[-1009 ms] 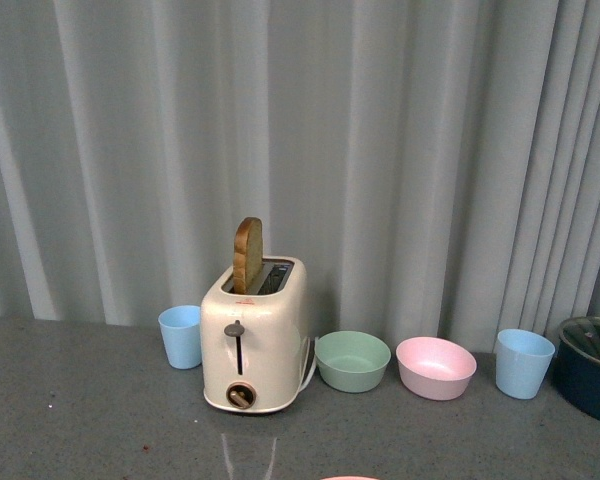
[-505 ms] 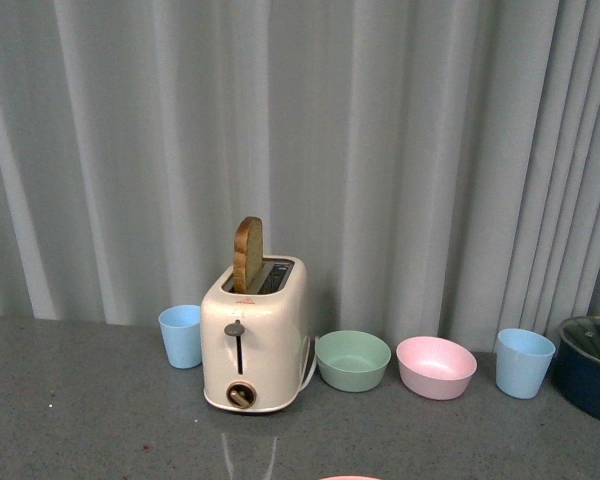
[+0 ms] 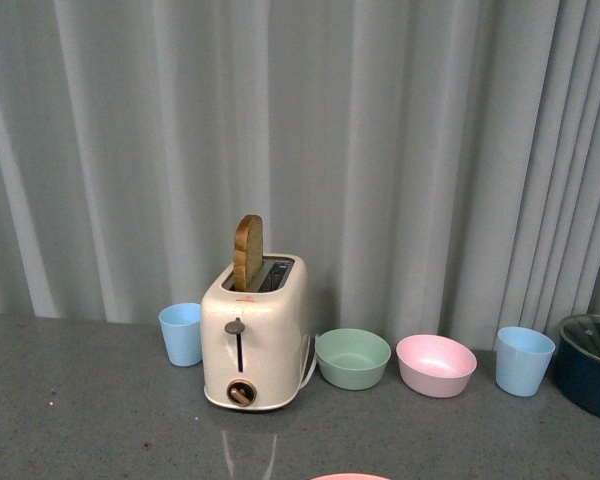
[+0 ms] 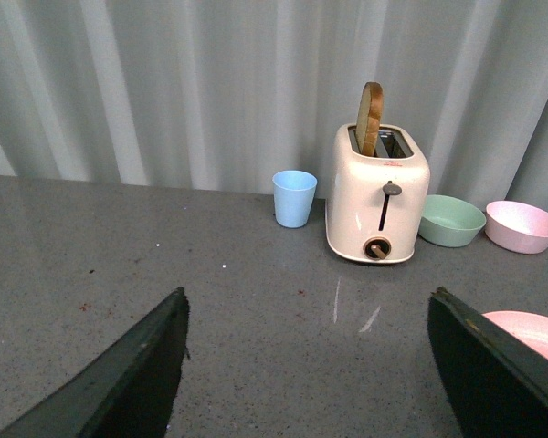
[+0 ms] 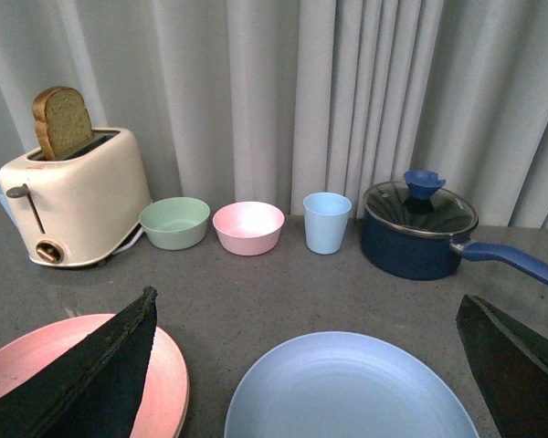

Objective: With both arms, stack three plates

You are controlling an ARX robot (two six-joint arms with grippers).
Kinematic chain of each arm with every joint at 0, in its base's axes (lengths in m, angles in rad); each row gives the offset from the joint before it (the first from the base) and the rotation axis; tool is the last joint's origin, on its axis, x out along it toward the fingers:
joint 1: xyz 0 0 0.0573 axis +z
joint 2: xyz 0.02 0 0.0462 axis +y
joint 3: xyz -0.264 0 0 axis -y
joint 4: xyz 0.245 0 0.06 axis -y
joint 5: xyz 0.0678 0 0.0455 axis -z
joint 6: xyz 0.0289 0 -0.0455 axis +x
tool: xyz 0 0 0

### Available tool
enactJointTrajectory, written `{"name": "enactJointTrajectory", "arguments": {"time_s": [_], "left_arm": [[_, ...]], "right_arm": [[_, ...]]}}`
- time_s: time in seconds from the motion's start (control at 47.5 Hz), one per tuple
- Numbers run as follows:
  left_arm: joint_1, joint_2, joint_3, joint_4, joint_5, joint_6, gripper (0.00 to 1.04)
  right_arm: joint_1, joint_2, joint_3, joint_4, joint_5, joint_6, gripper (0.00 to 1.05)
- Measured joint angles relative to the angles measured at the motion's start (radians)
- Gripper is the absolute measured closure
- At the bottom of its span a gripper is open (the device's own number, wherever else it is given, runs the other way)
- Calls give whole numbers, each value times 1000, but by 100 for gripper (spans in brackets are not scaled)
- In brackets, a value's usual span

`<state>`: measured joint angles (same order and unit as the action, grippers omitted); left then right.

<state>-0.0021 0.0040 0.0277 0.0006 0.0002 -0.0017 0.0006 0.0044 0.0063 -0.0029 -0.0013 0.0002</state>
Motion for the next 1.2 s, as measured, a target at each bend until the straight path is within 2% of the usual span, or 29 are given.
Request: {"name": "enactJointTrajectory", "arguments": {"time_s": [0.084,0.21,0.231,0.315,0.358,0.379,0.442,0.568,0.673,0.799,0.841,0.946,1.073,1.199], "left_arm": [[0,0,0,0,0,0,7],[0,0,0,0,0,0,7],[0,0,0,0,0,0,7],[0,0,0,0,-2,0,7],[0,0,0,0,-2,0,7],[0,0,0,0,1,0,7],[0,0,0,0,-1,0,7],[0,0,0,0,0,0,7],[0,0,0,0,0,0,7],[0,0,0,0,0,0,7],[0,0,0,0,0,0,7],[0,0,0,0,0,0,7],[0,0,0,0,0,0,7],[0,0,0,0,0,0,7]], "right_arm": [[0,0,0,0,0,0,7],[1,1,0,0,10,-3,7],[19,10,0,6,61,-18,7],[104,98,23,66,409,-107,7],[95,142,37,98,488,-139,7],[62,177,48,130,496,-155,7],[-41,252,71,198,431,-166,7],[-302,476,144,365,197,-155,7],[-480,718,232,483,32,-117,7],[-653,1152,441,455,-116,-48,7],[-672,1293,506,444,-121,-58,7],[-692,1590,674,304,-166,-154,7],[-694,1752,753,198,-216,-286,7],[-694,1827,757,172,-248,-352,7]]}}
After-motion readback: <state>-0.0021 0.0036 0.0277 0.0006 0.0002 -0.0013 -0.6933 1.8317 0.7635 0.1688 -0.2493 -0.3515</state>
